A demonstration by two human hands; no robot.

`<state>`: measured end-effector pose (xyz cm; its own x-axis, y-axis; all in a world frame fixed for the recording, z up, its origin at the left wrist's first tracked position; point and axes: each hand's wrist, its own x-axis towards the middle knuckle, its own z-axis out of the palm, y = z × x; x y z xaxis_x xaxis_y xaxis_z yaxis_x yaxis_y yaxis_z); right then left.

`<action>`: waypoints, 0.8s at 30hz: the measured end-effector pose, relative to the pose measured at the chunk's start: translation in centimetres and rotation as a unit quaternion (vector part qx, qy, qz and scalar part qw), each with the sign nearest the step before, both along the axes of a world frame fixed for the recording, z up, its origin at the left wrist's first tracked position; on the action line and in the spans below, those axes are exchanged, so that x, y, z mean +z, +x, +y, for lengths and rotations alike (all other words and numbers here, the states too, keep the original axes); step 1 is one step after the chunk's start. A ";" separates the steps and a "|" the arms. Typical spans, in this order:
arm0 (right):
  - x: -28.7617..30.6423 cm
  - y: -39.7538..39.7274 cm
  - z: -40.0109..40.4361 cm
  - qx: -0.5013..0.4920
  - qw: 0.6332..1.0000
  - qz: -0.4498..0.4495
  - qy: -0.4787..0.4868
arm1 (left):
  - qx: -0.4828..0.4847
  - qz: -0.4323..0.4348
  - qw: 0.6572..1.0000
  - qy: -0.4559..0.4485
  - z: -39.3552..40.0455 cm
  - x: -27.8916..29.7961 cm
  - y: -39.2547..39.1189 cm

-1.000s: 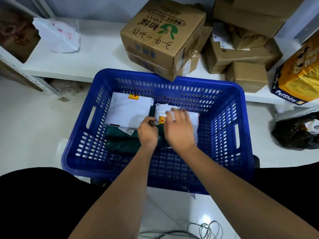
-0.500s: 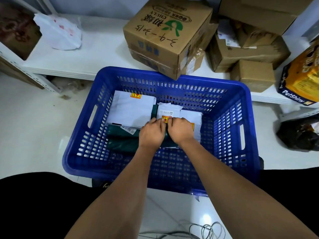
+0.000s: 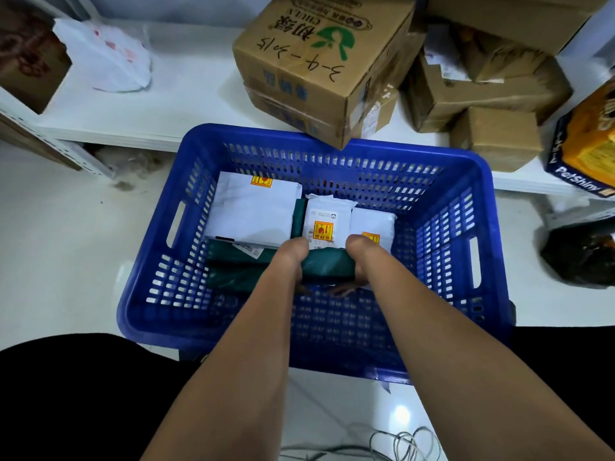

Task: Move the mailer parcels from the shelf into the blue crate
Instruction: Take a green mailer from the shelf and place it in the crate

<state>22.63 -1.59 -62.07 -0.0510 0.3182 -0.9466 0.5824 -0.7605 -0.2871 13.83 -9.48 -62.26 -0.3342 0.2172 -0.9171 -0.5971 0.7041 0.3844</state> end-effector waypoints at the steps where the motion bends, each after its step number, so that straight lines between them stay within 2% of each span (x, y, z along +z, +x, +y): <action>1: -0.2 0.2 0.1 -0.011 1.000 0.000 -0.022 | 0.008 -0.019 1.000 0.000 -0.1 0.0 -0.1; 5: -0.3 0.4 0.5 0.007 0.997 -0.009 -0.074 | 0.001 -0.110 0.993 -0.035 -0.5 0.5 -0.6; 8: -0.3 0.1 0.6 0.050 0.995 -0.020 -0.082 | -0.022 -0.124 0.991 -0.052 -0.7 0.6 -1.2; 10: -0.2 0.0 0.7 0.045 0.995 -0.022 -0.085 | -0.026 -0.135 0.989 -0.059 -0.7 0.6 -1.4; 19: -1.0 0.3 0.5 0.022 0.996 -0.025 -0.077 | 0.000 -0.131 0.987 -0.094 -0.9 -1.3 -2.3; 24: -1.0 0.7 0.5 0.051 0.995 -0.032 -0.078 | 0.014 -0.118 0.988 -0.096 -1.1 -1.9 -1.9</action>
